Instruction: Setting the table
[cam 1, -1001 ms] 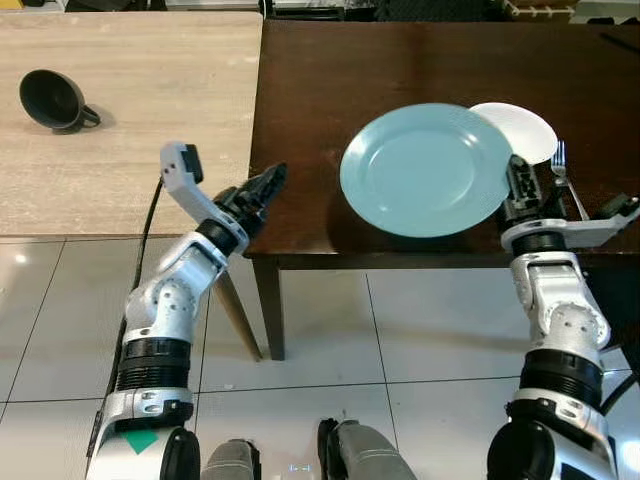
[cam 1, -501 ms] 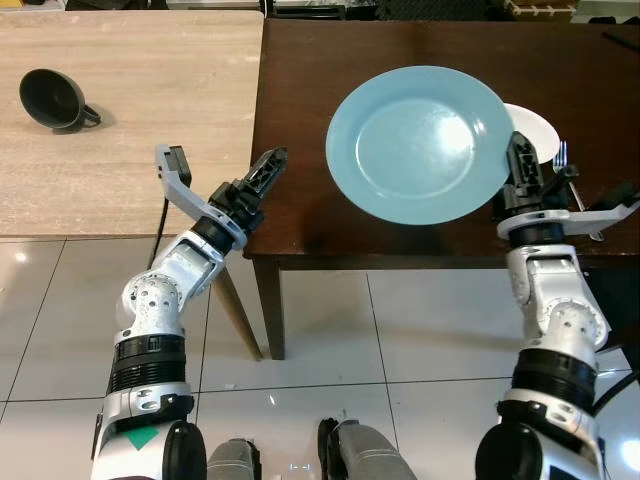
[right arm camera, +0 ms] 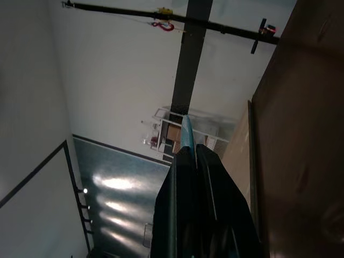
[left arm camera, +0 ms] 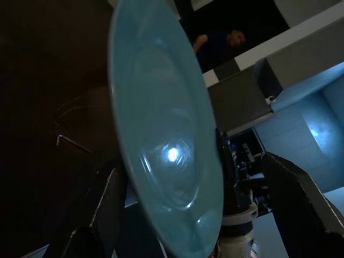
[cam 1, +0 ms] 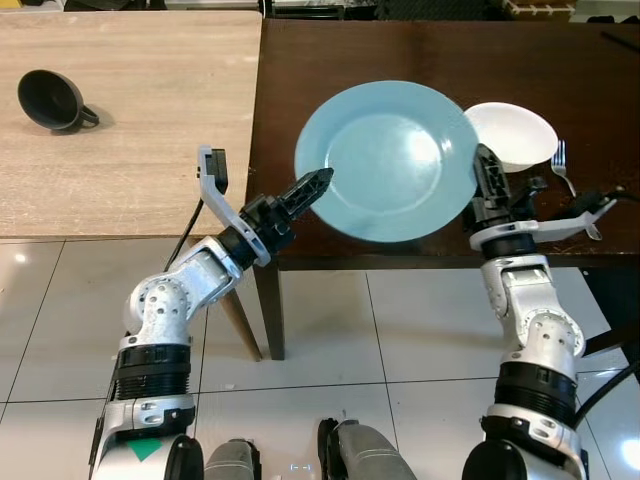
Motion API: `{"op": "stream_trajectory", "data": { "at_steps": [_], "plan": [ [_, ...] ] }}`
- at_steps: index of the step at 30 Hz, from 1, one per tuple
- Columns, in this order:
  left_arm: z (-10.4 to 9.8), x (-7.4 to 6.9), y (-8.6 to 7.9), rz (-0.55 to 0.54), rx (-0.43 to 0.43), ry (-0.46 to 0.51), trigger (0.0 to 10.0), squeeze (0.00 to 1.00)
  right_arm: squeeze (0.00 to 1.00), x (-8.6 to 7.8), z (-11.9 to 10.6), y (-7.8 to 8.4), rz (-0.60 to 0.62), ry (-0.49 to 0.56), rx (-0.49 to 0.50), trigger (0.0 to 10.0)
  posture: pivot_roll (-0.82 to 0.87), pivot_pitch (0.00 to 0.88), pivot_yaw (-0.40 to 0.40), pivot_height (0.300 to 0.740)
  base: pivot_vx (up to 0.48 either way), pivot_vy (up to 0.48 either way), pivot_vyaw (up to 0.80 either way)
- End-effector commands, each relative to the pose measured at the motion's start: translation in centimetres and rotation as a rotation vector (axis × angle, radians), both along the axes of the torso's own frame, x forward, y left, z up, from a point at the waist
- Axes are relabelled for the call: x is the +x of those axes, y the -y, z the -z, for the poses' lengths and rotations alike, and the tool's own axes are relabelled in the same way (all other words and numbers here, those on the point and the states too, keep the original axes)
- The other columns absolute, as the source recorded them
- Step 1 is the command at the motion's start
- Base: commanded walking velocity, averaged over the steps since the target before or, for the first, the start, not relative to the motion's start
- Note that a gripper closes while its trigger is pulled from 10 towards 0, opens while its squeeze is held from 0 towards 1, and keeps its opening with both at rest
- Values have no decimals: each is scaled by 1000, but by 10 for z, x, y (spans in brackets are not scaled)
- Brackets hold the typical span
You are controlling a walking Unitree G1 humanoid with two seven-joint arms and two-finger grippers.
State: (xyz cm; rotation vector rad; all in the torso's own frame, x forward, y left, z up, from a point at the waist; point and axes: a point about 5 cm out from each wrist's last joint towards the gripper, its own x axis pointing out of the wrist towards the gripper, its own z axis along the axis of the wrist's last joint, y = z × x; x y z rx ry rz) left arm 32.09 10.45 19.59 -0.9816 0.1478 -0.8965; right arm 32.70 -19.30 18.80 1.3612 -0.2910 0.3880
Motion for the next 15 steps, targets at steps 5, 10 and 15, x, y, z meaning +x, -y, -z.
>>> {"op": "stream_trajectory", "data": {
  "at_steps": [5,10,15],
  "plan": [
    [0,-1,-9,7,7,12,10000,0,0,-5,9,-4,-42,-35,-24,0,87,89,9,740,0,0,0],
    [-1,-5,-7,53,1,7,10000,0,0,-7,12,-8,-55,-44,-25,0,87,88,10,740,0,0,0],
    [1,-8,-3,86,14,1,10000,0,0,-8,15,-14,-72,-53,-24,0,86,88,15,740,0,0,0]
  ]
}}
